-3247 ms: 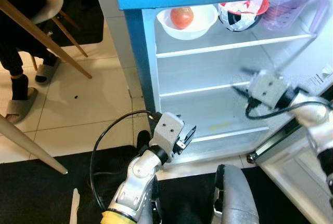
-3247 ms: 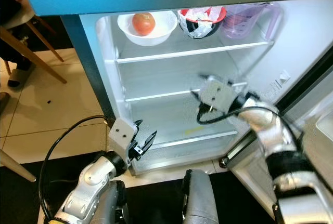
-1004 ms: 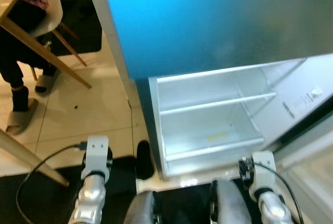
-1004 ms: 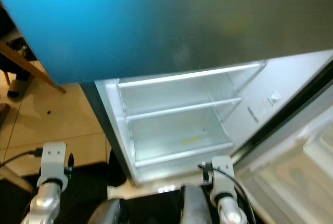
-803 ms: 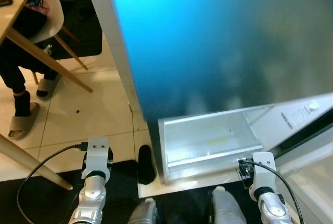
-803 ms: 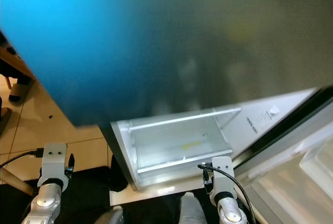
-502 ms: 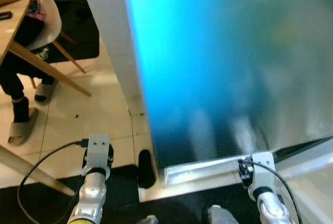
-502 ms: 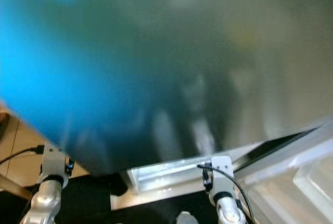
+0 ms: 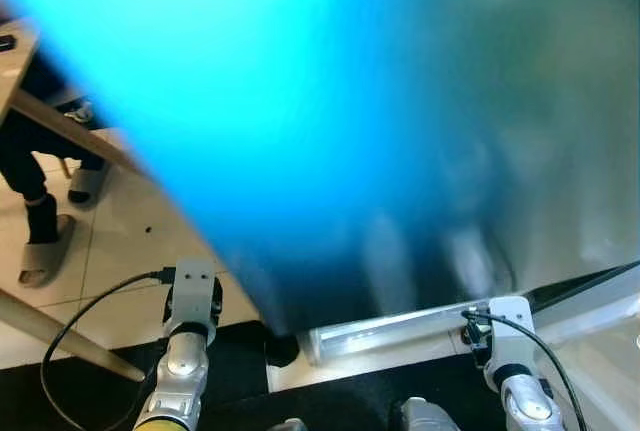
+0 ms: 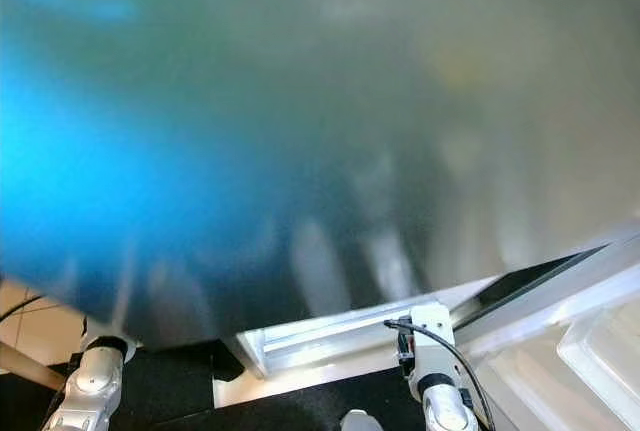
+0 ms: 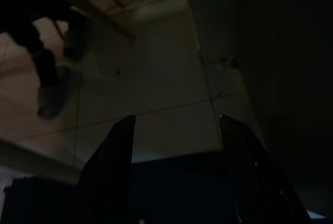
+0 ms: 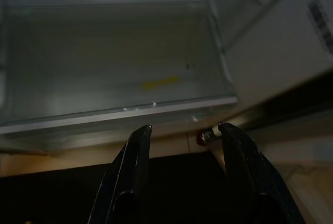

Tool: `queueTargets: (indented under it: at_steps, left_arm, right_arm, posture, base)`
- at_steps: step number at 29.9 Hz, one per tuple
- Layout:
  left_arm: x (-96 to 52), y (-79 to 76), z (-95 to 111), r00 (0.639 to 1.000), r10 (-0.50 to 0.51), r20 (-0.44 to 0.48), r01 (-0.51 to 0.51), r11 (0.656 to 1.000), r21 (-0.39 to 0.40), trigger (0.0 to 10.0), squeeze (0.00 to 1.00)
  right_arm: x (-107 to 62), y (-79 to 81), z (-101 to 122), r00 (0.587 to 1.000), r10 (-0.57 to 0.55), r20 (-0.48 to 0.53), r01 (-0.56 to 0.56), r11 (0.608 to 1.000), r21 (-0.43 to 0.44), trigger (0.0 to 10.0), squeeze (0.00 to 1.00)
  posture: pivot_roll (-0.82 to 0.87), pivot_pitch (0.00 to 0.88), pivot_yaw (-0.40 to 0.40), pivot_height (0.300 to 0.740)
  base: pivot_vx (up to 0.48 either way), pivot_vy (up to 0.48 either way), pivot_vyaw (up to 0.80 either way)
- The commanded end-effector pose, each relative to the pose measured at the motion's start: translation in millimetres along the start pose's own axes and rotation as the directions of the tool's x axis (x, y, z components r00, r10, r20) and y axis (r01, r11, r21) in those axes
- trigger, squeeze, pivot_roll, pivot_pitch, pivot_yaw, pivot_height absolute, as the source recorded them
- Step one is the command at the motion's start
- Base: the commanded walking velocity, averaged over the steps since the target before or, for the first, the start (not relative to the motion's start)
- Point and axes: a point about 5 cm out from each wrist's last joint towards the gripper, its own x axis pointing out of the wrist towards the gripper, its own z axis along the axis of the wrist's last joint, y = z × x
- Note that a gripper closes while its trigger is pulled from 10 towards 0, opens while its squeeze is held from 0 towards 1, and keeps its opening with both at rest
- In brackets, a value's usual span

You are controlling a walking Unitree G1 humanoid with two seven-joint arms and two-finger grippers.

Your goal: Restocking fridge

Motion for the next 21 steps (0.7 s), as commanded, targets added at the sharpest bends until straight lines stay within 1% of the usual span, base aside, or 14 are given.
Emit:
queueTargets:
  at_steps: [1, 6, 10, 11, 15, 16, 17, 18, 20, 21]
  left_arm:
    - [-3.2, 5.6, -10.3, 0.999, 0.001, -0.033, 0.000, 0.999, 0.034, 10.0, 0.00]
    - [-4.8, 4.3, -15.2, 0.999, -0.009, -0.050, 0.011, 0.999, 0.037, 10.0, 0.00]
    - [-6.3, 2.5, -18.5, 0.998, -0.026, -0.063, 0.028, 0.999, 0.040, 10.0, 0.00]
    - [-9.9, -0.9, -26.1, 0.994, -0.059, -0.092, 0.064, 0.997, 0.051, 10.0, 0.00]
    - [-15.4, -2.1, -37.4, 0.987, -0.083, -0.134, 0.092, 0.994, 0.064, 10.0, 0.00]
    - [-17.9, -1.8, -42.4, 0.984, -0.092, -0.153, 0.103, 0.992, 0.069, 10.0, 0.00]
    - [-17.9, -1.8, -42.4, 0.984, -0.092, -0.153, 0.103, 0.992, 0.069, 10.0, 0.00]
    - [-20.3, -2.0, -46.4, 0.981, -0.103, -0.165, 0.118, 0.990, 0.083, 10.0, 0.00]
    - [-21.8, -2.7, -48.6, 0.979, -0.113, -0.168, 0.131, 0.986, 0.098, 10.0, 0.00]
    - [-24.5, -5.1, -52.4, 0.974, -0.137, -0.180, 0.160, 0.980, 0.117, 10.0, 0.00]
  right_arm:
    - [-4.9, 2.9, -12.0, 0.999, 0.015, -0.033, -0.015, 1.000, -0.004, 10.0, 0.00]
    - [-7.4, 8.8, -15.2, 0.997, 0.066, -0.028, -0.067, 0.997, -0.035, 10.0, 0.00]
    - [-8.8, 10.4, -18.2, 0.996, 0.078, -0.035, -0.080, 0.995, -0.054, 10.0, 0.00]
    - [-12.0, 12.9, -26.0, 0.994, 0.090, -0.065, -0.095, 0.993, -0.077, 10.0, 0.00]
    - [-18.7, 15.6, -40.2, 0.987, 0.110, -0.117, -0.124, 0.985, -0.120, 10.0, 0.00]
    - [-22.3, 16.4, -47.0, 0.983, 0.119, -0.142, -0.137, 0.982, -0.128, 10.0, 0.00]
    - [-22.3, 16.4, -47.0, 0.983, 0.119, -0.142, -0.137, 0.982, -0.128, 10.0, 0.00]
    - [-25.6, 16.3, -53.4, 0.979, 0.119, -0.167, -0.143, 0.980, -0.141, 10.0, 0.00]
    - [-28.1, 16.2, -57.8, 0.976, 0.119, -0.184, -0.148, 0.977, -0.154, 10.0, 0.00]
    - [-31.5, 15.9, -64.0, 0.971, 0.115, -0.208, -0.151, 0.975, -0.164, 10.0, 0.00]
  posture:
    - [-0.07, 0.142, 0.005, 0.740]
    - [-0.07, 0.138, 0.004, 0.740]
    - [-0.07, 0.137, 0.004, 0.740]
    - [-0.07, 0.138, 0.003, 0.740]
    - [-0.08, 0.139, 0.003, 0.740]
    - [-0.08, 0.140, 0.002, 0.740]
    - [-0.08, 0.140, 0.002, 0.740]
    - [-0.08, 0.141, 0.002, 0.740]
    - [-0.08, 0.142, 0.001, 0.740]
    - [-0.08, 0.143, 0.000, 0.740]
  base:
    - [0.000, 0.000, 0.00]
    - [0.000, 0.000, 0.00]
    - [0.000, 0.000, 0.00]
    - [0.000, 0.000, 0.00]
    - [0.000, 0.000, 0.00]
    - [0.000, 0.000, 0.00]
    - [0.000, 0.000, 0.00]
    - [0.000, 0.000, 0.00]
    - [0.000, 0.000, 0.00]
    - [0.000, 0.000, 0.00]
